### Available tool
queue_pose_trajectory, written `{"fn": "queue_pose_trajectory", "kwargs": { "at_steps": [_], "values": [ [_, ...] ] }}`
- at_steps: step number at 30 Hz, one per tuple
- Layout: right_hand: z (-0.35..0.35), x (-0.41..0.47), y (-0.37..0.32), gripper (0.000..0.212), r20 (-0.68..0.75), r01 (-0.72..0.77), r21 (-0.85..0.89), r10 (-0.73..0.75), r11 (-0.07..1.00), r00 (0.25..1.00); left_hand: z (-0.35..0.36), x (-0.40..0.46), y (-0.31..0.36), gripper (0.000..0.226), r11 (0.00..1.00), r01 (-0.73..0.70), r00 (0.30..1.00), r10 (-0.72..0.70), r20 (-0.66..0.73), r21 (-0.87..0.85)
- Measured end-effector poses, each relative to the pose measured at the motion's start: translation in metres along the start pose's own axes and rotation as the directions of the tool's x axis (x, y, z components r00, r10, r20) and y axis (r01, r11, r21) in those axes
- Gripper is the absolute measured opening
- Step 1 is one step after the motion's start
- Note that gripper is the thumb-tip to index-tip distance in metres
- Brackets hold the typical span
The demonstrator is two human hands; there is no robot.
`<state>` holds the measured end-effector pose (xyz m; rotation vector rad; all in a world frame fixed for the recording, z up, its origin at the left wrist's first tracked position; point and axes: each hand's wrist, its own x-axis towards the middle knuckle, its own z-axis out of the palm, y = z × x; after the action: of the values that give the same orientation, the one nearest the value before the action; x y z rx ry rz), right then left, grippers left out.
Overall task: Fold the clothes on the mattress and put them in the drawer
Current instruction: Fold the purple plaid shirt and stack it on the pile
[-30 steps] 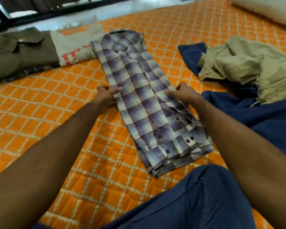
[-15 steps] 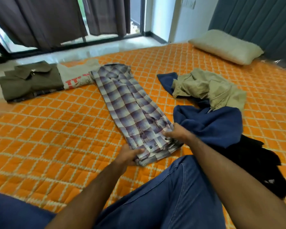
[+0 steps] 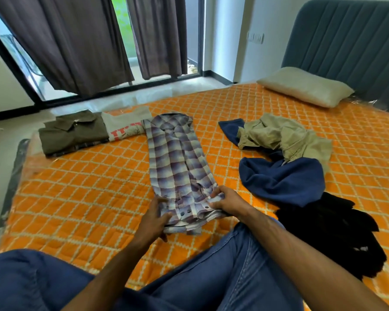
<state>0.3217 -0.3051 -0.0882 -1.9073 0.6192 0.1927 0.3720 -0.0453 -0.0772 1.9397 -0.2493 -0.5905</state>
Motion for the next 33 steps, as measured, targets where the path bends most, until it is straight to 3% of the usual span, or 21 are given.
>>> {"fn": "queue_pose_trajectory", "kwargs": {
  "at_steps": [2, 5, 7, 9, 13, 16, 18, 20, 22, 24, 25, 27, 29, 31, 33],
  "values": [
    [0.001, -0.004, -0.008, 0.028, 0.033, -0.001, 0.059, -0.001, 0.998, 0.999, -0.016, -0.004, 0.006, 0.013, 0.998, 0.052, 0.998, -0.051, 0.031, -0.042],
    [0.001, -0.014, -0.018, 0.021, 0.163, -0.11, 0.279, 0.065, 0.954, 0.984, -0.043, -0.011, 0.009, 0.03, 0.882, 0.209, 0.978, -0.181, 0.106, -0.423],
    [0.002, -0.018, -0.019, 0.034, 0.226, -0.191, 0.326, 0.119, 0.926, 0.967, -0.058, -0.014, 0.006, 0.036, 0.801, 0.243, 0.97, -0.204, 0.131, -0.547],
    [0.003, -0.017, -0.016, 0.049, 0.206, -0.199, 0.27, 0.146, 0.942, 0.968, -0.065, -0.015, -0.002, 0.046, 0.867, 0.238, 0.971, -0.202, 0.128, -0.439],
    [0.013, -0.021, -0.01, 0.056, 0.237, -0.063, -0.111, 0.088, 0.992, 0.967, -0.062, -0.016, -0.029, 0.058, 0.976, 0.205, 0.961, -0.187, 0.202, -0.069],
    [0.02, -0.026, -0.01, 0.056, 0.253, 0.04, -0.282, 0.034, 0.959, 0.967, -0.048, -0.02, -0.049, 0.064, 0.953, -0.017, 0.986, -0.034, 0.163, 0.302],
    [0.023, -0.028, -0.011, 0.049, 0.245, 0.13, -0.422, -0.025, 0.897, 0.969, -0.036, -0.025, -0.059, 0.059, 0.814, -0.198, 0.979, 0.139, 0.148, 0.546],
    [0.027, -0.032, -0.01, 0.051, 0.249, 0.221, -0.626, -0.076, 0.748, 0.965, -0.028, -0.024, -0.076, 0.057, 0.447, -0.297, 0.931, 0.332, 0.152, 0.844],
    [0.035, -0.036, -0.003, 0.053, 0.243, 0.245, -0.797, -0.078, 0.551, 0.967, -0.027, -0.018, -0.089, 0.081, 0.139, -0.322, 0.895, 0.367, 0.253, 0.936],
    [0.04, -0.04, -0.001, 0.053, 0.241, 0.267, -0.889, -0.118, 0.371, 0.963, -0.023, -0.012, -0.099, 0.094, -0.078, -0.398, 0.821, 0.414, 0.393, 0.914],
    [0.041, -0.038, 0.0, 0.053, 0.26, 0.292, -0.913, -0.146, 0.284, 0.955, -0.016, -0.012, -0.097, 0.092, -0.14, -0.438, 0.804, 0.381, 0.456, 0.888],
    [0.038, -0.034, 0.0, 0.056, 0.36, 0.387, -0.917, -0.22, 0.092, 0.906, 0.001, -0.015, -0.091, 0.089, -0.167, -0.506, 0.786, 0.316, 0.532, 0.846],
    [0.036, -0.025, 0.0, 0.058, 0.513, 0.511, -0.855, -0.283, -0.089, 0.81, 0.008, -0.019, -0.083, 0.08, -0.242, -0.487, 0.809, 0.238, 0.538, 0.839],
    [0.036, -0.018, -0.004, 0.057, 0.674, 0.641, -0.738, -0.273, -0.212, 0.686, 0.008, -0.017, -0.08, 0.072, -0.262, -0.471, 0.827, 0.201, 0.525, 0.843],
    [0.038, -0.013, -0.009, 0.052, 0.762, 0.719, -0.647, -0.203, -0.255, 0.615, 0.007, -0.015, -0.074, 0.063, -0.265, -0.467, 0.831, 0.193, 0.521, 0.843]
  ]
}}
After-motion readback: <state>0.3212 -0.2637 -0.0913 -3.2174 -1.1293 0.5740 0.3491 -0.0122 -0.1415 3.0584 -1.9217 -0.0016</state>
